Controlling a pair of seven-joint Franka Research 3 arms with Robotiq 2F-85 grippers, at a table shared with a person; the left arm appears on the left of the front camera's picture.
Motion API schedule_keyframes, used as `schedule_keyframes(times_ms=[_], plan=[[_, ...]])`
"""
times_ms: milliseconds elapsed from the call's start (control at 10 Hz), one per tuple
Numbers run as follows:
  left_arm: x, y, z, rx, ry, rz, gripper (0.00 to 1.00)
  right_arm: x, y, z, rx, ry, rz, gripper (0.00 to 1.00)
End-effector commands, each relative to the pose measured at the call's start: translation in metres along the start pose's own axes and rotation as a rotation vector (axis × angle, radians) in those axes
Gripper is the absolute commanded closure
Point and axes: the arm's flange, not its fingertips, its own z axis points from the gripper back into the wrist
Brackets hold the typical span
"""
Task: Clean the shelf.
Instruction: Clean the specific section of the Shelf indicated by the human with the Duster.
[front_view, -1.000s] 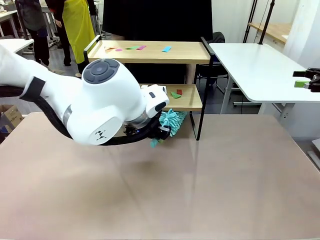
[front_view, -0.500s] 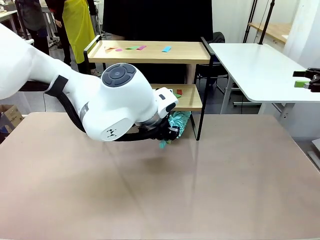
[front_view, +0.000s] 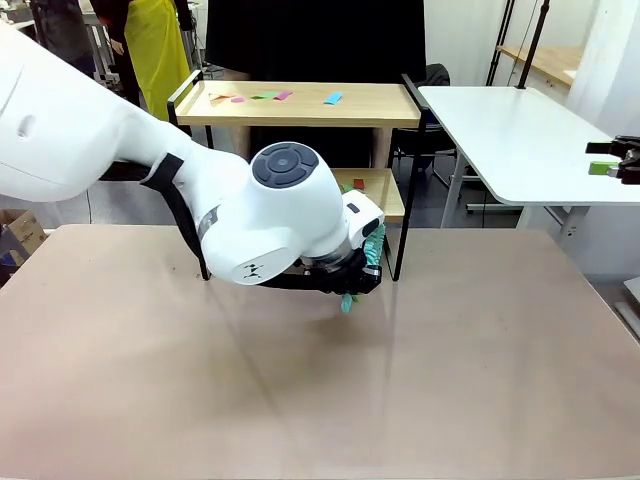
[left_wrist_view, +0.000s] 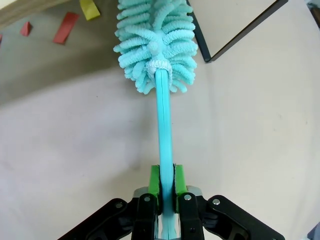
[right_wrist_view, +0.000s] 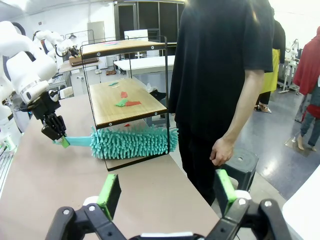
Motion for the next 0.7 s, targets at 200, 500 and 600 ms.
schedule_keyframes(times_ms=[200, 500, 600], plan=[[-0.006, -0.019, -0.026, 0.011, -0.004, 0.061, 0.87, 0.004, 0.001, -0.001, 0.002, -0.002, 0.007, 0.0], [-0.004, -0.01, -0.017, 0.009, 0.017, 0.029, 0.87, 0.004, 0.001, -0.001, 0.002, -0.002, 0.007, 0.0], [-0.003, -0.006, -0.011, 0.014, 0.018, 0.059, 0.87, 0.004, 0.001, -0.001, 0.002, -0.002, 0.007, 0.0]])
